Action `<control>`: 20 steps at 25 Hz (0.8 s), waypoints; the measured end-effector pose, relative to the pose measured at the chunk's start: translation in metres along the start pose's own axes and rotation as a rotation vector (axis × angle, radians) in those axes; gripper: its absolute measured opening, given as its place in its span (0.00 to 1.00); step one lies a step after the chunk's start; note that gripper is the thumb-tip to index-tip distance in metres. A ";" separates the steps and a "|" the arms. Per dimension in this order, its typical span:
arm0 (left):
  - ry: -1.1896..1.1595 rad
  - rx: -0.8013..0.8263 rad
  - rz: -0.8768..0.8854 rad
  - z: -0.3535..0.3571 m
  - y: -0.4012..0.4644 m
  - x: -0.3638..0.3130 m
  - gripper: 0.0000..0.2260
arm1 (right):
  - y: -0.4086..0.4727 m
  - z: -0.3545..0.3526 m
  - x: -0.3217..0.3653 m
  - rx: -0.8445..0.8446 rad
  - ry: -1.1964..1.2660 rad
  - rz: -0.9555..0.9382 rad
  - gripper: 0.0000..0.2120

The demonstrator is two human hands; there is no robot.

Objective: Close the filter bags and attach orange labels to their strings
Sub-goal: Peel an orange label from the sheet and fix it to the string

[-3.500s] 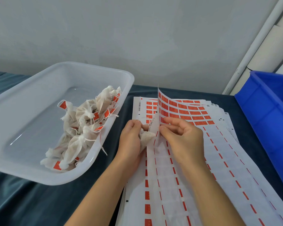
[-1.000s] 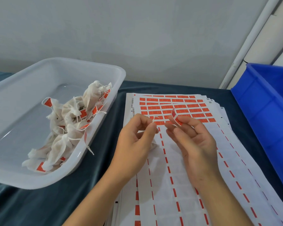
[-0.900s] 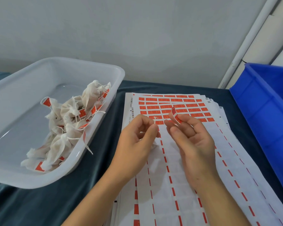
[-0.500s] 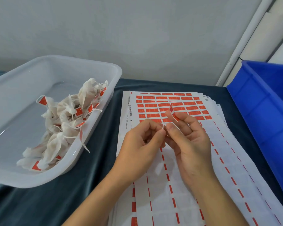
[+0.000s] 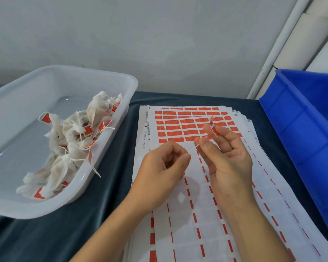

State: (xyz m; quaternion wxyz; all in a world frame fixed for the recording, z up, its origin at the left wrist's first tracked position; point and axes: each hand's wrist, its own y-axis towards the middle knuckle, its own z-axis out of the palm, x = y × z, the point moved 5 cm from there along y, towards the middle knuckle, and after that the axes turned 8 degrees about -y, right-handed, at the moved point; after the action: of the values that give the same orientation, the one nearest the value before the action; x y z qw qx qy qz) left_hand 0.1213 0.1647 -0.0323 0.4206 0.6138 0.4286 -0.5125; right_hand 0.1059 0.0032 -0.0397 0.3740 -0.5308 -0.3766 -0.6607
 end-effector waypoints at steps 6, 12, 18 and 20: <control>-0.057 0.018 -0.042 -0.002 0.002 -0.001 0.06 | 0.001 -0.002 -0.003 -0.034 -0.053 -0.014 0.26; -0.067 0.028 -0.074 -0.004 0.004 0.001 0.07 | 0.003 -0.007 -0.004 -0.077 -0.059 -0.006 0.20; -0.182 -0.033 -0.153 -0.008 0.007 0.006 0.10 | -0.001 -0.018 0.005 -0.267 -0.174 -0.078 0.04; -0.237 -0.055 -0.169 -0.010 0.007 0.007 0.10 | -0.005 -0.012 0.008 -0.222 -0.223 -0.118 0.03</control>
State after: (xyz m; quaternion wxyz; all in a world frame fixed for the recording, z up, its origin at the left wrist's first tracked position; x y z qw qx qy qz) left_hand 0.1318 0.1730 -0.0378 0.4400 0.4990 0.4401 -0.6031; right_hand 0.0950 -0.0062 -0.0341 0.2296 -0.6159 -0.3709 -0.6560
